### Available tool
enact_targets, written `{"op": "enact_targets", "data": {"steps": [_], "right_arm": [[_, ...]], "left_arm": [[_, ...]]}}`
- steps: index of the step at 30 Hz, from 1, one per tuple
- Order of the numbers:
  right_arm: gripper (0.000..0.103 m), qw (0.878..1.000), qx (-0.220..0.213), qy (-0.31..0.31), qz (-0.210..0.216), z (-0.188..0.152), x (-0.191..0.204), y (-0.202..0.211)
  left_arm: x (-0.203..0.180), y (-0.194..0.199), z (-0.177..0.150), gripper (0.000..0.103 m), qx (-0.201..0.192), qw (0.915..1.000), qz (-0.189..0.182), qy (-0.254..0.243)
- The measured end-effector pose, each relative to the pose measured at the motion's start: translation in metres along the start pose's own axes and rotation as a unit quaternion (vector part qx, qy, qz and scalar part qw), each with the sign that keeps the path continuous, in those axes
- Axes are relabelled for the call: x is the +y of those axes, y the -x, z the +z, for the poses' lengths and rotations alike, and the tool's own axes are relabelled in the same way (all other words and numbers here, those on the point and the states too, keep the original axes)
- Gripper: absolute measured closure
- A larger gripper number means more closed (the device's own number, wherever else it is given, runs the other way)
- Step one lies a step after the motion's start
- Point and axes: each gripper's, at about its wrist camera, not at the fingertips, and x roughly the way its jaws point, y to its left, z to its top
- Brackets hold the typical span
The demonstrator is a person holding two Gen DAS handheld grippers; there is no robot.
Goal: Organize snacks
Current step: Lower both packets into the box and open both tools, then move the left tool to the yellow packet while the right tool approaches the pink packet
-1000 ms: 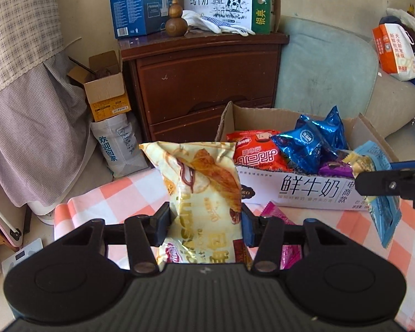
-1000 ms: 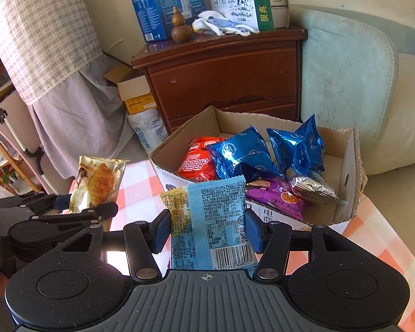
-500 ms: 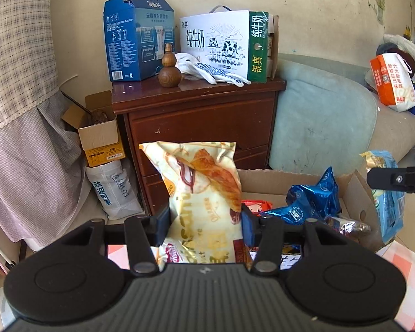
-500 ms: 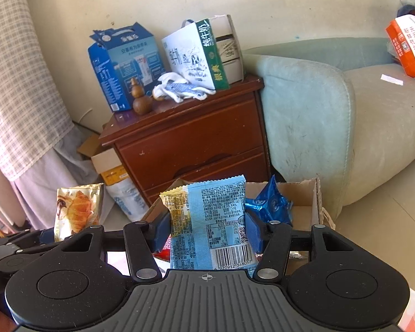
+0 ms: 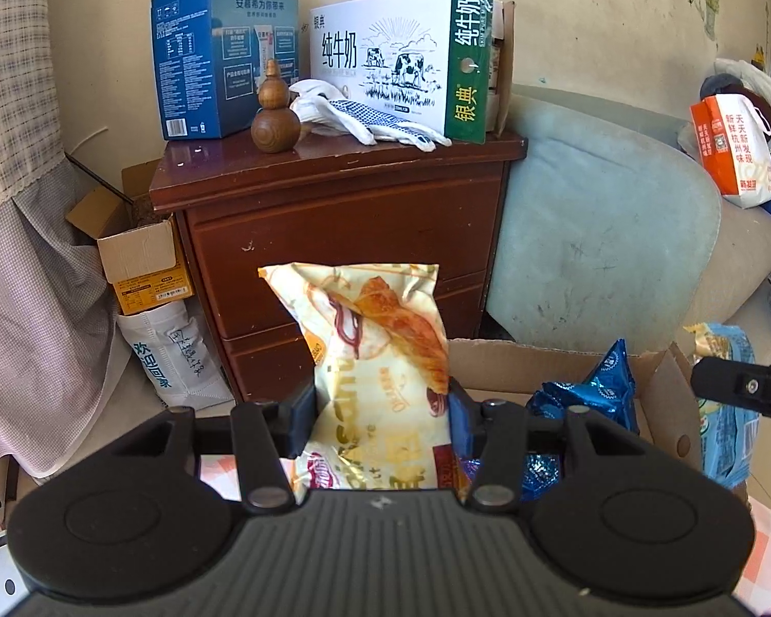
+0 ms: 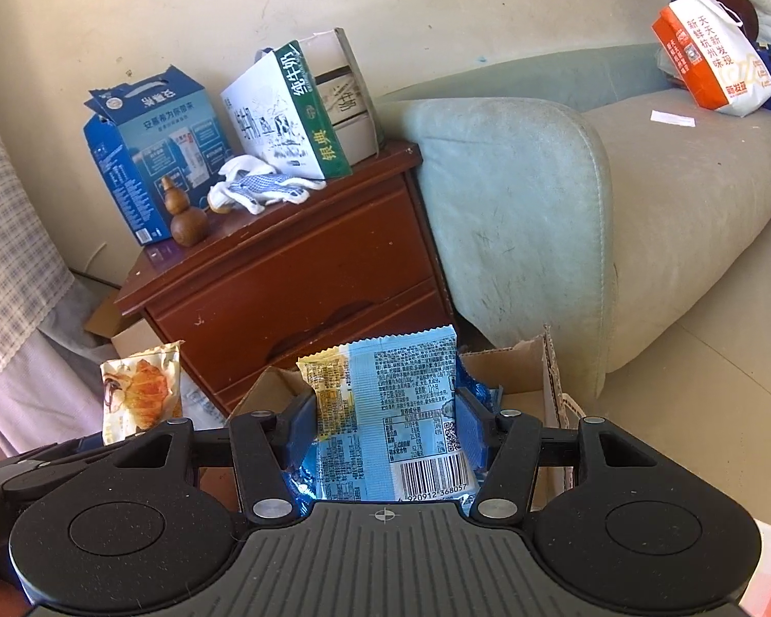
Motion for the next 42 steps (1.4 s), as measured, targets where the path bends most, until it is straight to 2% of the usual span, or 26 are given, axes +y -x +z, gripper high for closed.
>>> {"op": "enact_targets", "data": {"steps": [4, 5, 6, 8, 9, 12, 17, 23, 28, 34, 42], "right_arm": [[0.046, 1.0, -0.003, -0.007, -0.021, -0.005, -0.002, -0.016], [0.046, 1.0, -0.003, -0.008, -0.027, -0.006, -0.002, -0.019], [0.045, 0.999, 0.001, -0.009, -0.034, -0.007, -0.002, -0.023], [0.033, 0.999, 0.004, -0.01, -0.032, -0.009, -0.001, -0.024], [0.03, 1.0, 0.003, -0.008, -0.03, -0.008, 0.0, -0.023], [0.029, 1.0, -0.001, -0.002, -0.021, -0.007, 0.002, -0.017], [0.029, 1.0, 0.015, 0.02, -0.002, -0.01, 0.014, -0.008], [0.029, 0.996, 0.043, 0.074, 0.027, -0.022, 0.033, -0.002], [0.029, 0.992, 0.076, 0.094, 0.049, -0.032, 0.041, -0.003], [0.029, 0.987, 0.104, 0.104, 0.062, -0.044, 0.043, -0.004], [0.029, 0.98, 0.128, 0.133, 0.068, -0.059, 0.049, -0.004]], "left_arm": [[-0.001, -0.023, -0.003, 0.051, 0.02, 0.9998, -0.003, 0.004], [-0.002, -0.027, -0.005, 0.046, 0.022, 0.9997, -0.001, 0.007], [-0.001, -0.029, -0.006, 0.035, 0.021, 0.9997, 0.001, 0.009], [0.0, -0.026, -0.007, 0.021, 0.019, 0.9996, 0.003, 0.019], [0.0, -0.022, -0.006, 0.019, 0.014, 0.9997, 0.0, 0.022], [0.002, -0.009, -0.001, 0.018, 0.003, 0.9998, -0.007, 0.021], [0.005, 0.007, -0.002, 0.016, 0.008, 0.9997, -0.013, 0.018], [0.013, 0.024, -0.013, 0.016, 0.014, 0.9999, 0.003, 0.009], [0.029, 0.033, -0.031, 0.016, 0.043, 0.9986, 0.006, 0.03], [0.037, 0.043, -0.057, 0.016, 0.067, 0.9975, 0.02, 0.012], [0.039, 0.059, -0.085, 0.016, 0.089, 0.996, 0.003, 0.003]]}}
